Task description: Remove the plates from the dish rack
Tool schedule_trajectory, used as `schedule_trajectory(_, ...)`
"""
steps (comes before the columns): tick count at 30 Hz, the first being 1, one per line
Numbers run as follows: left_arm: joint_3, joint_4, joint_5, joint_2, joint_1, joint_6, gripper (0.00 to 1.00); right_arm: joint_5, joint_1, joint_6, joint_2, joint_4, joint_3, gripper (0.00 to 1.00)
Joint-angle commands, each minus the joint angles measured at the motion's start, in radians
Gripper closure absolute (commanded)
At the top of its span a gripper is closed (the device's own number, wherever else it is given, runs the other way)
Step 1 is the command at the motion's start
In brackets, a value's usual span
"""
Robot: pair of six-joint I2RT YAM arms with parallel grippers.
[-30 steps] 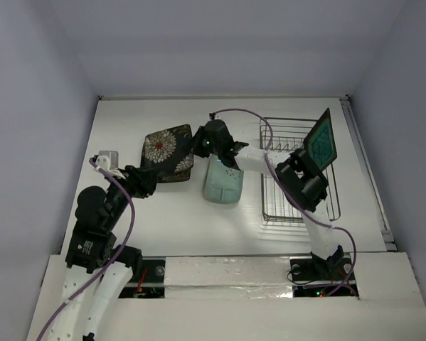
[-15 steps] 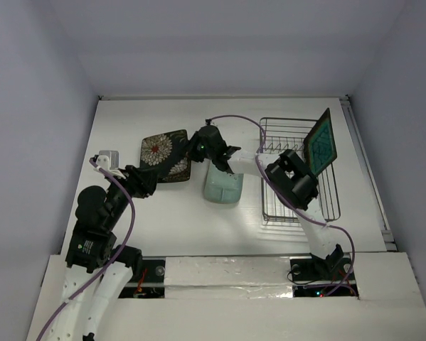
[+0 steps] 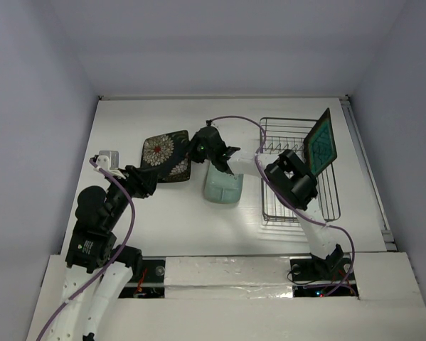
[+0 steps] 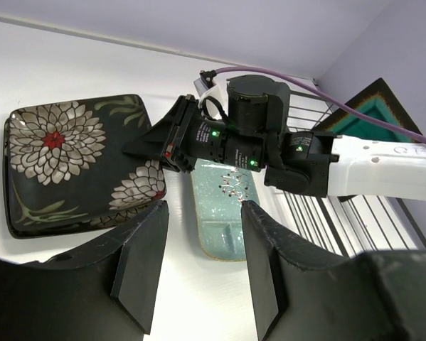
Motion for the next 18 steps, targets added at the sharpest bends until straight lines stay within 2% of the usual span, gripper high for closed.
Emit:
schedule_trajectory(1,0.0,0.043,0.009,-0.01,0.006,-0.005,0.58,0.001,0.02,0.053,-0.022,0.162,0.058,0.8)
schedule_trajectory(5,-0.002,0.041,0.009,-0.013,0.006,-0.006,0.58,0.005,0.02,0.054,-0.013,0.158,0.061,0.74)
schedule_trajectory(10,-0.002,0.043,0.011,-0.014,0.006,-0.006,0.58,0.021,0.029,0.014,-0.013,0.075,0.08,0.61)
schedule_trajectory(13,-0.002,0.044,0.012,-0.016,0.006,-0.006,0.58,0.027,0.029,-0.036,-0.012,-0.034,0.124,0.48)
schedule_trajectory(14,-0.002,0.044,0.012,-0.016,0.006,-0.005,0.58,0.056,0.029,-0.049,-0.009,-0.089,0.136,0.4)
schedule_trajectory(18,-0.002,0.044,0.011,-0.019,0.006,-0.006,0.58,0.102,0.038,-0.122,0.002,-0.247,0.236,0.28)
